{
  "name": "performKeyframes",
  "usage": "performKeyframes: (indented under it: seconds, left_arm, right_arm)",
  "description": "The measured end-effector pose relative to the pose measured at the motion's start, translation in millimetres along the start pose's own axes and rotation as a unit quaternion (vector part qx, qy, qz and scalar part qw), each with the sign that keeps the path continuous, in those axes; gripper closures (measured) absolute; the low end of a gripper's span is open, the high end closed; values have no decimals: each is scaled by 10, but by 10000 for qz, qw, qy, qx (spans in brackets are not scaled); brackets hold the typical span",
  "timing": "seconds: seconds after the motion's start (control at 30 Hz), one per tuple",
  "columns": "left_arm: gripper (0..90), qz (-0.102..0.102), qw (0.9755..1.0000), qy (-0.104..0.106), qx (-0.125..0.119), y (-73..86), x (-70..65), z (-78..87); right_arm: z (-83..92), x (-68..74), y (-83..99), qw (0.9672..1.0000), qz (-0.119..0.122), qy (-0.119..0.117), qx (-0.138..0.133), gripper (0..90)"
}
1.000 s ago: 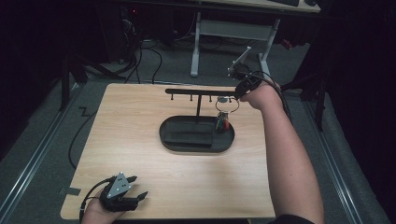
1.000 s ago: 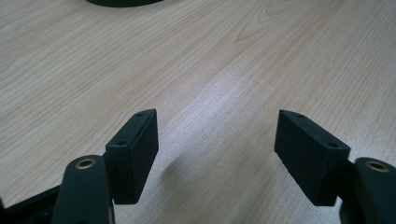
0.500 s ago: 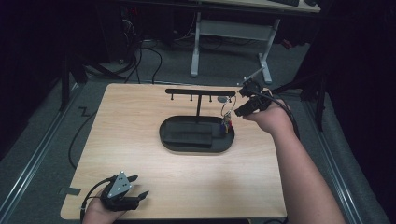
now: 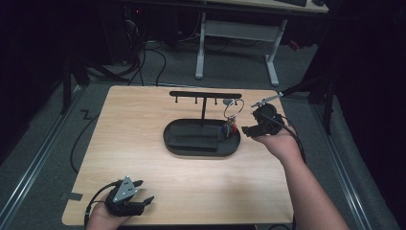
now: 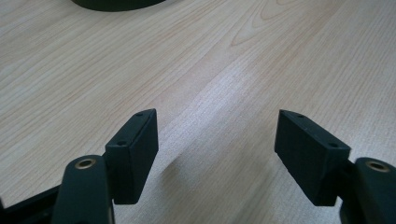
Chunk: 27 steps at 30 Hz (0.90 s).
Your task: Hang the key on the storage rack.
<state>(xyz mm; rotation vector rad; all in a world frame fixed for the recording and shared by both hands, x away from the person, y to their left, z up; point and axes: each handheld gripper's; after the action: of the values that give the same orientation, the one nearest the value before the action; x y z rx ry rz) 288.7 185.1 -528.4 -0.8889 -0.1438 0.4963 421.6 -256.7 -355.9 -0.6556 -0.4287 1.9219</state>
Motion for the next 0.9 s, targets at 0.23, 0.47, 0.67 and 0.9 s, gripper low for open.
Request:
performKeyframes:
  seconds: [0.23, 0.47, 0.67, 0.9]
  left_arm:
    - [309, -39, 10000, 19, 28, -1, -20, -10]
    - [308, -50, 10000, 30, 57, 0, -38, -12]
    - [308, -48, 10000, 28, 63, 0, -46, -19]
    - [308, -75, 9999, 47, 64, -7, -67, -37]
  right_arm:
    - [-49, 35, 288, 9994, -188, -121, -261, 336]
    - [-159, 189, 819, 9976, -316, -56, -613, 338]
    - [-329, 308, 1402, 9923, -769, -338, -911, 335]
    - [-365, 451, 1858, 9862, -981, -414, -1267, 313]
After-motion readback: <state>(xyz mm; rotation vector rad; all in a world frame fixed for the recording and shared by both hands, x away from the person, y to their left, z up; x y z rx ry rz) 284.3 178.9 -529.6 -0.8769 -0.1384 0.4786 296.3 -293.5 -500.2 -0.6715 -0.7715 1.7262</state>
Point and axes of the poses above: each handheld gripper's, and its own axes: z roughly backward along the jaws, y roughly out of its underside, x roughly to its left, and after that the axes turned 11 degrees about y, right-handed
